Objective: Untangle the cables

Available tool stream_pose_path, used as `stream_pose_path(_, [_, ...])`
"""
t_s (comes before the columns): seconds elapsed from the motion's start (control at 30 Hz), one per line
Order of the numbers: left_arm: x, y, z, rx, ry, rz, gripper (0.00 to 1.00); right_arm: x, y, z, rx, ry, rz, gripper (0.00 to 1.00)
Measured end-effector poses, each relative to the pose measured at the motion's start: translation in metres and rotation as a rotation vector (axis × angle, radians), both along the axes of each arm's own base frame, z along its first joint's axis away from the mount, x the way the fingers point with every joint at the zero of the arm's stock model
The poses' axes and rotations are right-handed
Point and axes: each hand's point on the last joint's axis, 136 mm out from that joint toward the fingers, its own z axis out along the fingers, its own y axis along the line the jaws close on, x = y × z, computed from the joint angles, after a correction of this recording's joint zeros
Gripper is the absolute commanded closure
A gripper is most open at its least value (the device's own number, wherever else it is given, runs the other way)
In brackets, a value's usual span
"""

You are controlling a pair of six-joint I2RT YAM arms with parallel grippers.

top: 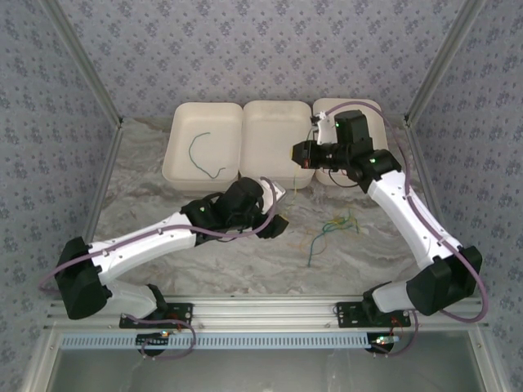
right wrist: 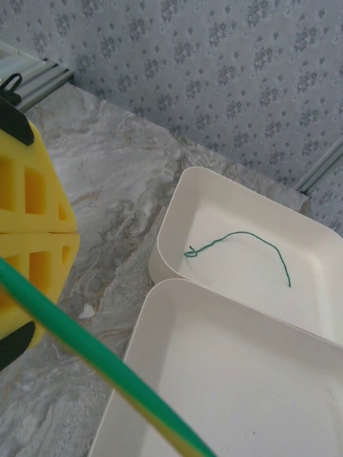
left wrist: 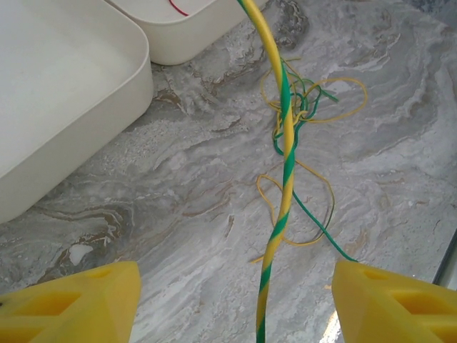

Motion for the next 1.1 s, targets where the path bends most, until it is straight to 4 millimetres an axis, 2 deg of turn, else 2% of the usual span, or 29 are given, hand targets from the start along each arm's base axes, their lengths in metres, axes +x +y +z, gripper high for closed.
stream_pose_path(0.07, [0.002, -0.003, -0.002, 0.005, -0.008, -0.007, 0.37, 0.000, 0.001, 0.000, 0.011, 0.008, 0.007, 1.00])
stream_pose_path(0.1, [0.003, -0.004, -0.004, 0.009, -0.011, -0.010, 0.44, 0.001, 0.002, -0.001, 0.015, 0.012, 0.009, 1.00])
stream_pose_path(0.23, [0.005, -0.007, -0.013, 0.031, -0.015, -0.017, 0.89, 0.002, 0.001, 0.000, 0.031, 0.024, 0.009, 1.00])
stream_pose_path(0.33, [0.005, -0.007, -0.015, 0.035, -0.013, -0.018, 1.00, 0.003, -0.001, 0.001, 0.034, 0.020, 0.004, 1.00])
stream_pose_path(0.37, [0.005, -0.008, -0.014, 0.030, -0.011, -0.016, 1.00, 0.004, -0.001, 0.001, 0.034, 0.020, 0.002, 0.97])
stream_pose_path(0.4, [0.006, -0.008, -0.013, 0.027, -0.014, -0.017, 1.00, 0.004, -0.001, 0.001, 0.034, 0.019, 0.002, 0.83])
stream_pose_path(0.43, [0.006, -0.008, -0.012, 0.024, -0.015, -0.016, 1.00, 0.004, -0.002, 0.001, 0.034, 0.019, 0.001, 0.64])
stream_pose_path(0.47, [0.006, -0.008, -0.011, 0.023, -0.015, -0.015, 1.00, 0.004, -0.002, 0.001, 0.034, 0.019, -0.001, 0.49])
stream_pose_path(0.53, [0.007, -0.008, -0.007, 0.013, -0.016, -0.012, 1.00, 0.006, -0.004, 0.001, 0.027, 0.014, -0.014, 0.36])
stream_pose_path(0.57, [0.009, -0.008, -0.003, 0.006, -0.014, -0.011, 1.00, 0.007, -0.007, 0.002, 0.019, 0.005, -0.028, 0.33])
stream_pose_path(0.7, [0.029, -0.002, 0.021, -0.048, -0.008, 0.031, 1.00, 0.000, -0.035, 0.016, -0.017, -0.067, -0.148, 0.29])
stream_pose_path(0.87, [0.075, 0.009, 0.059, -0.137, -0.023, 0.106, 1.00, -0.036, -0.089, 0.070, -0.002, -0.255, -0.339, 0.27])
stream_pose_path(0.93, [0.094, 0.011, 0.067, -0.159, -0.023, 0.128, 1.00, -0.051, -0.103, 0.082, 0.013, -0.306, -0.388, 0.28])
stream_pose_path(1.0, [0.116, 0.009, 0.072, -0.174, -0.017, 0.150, 1.00, -0.062, -0.111, 0.079, 0.023, -0.327, -0.420, 0.28])
stream_pose_path(1.1, [0.150, 0.003, 0.073, -0.187, -0.020, 0.181, 1.00, -0.072, -0.118, 0.054, 0.032, -0.314, -0.447, 0.29])
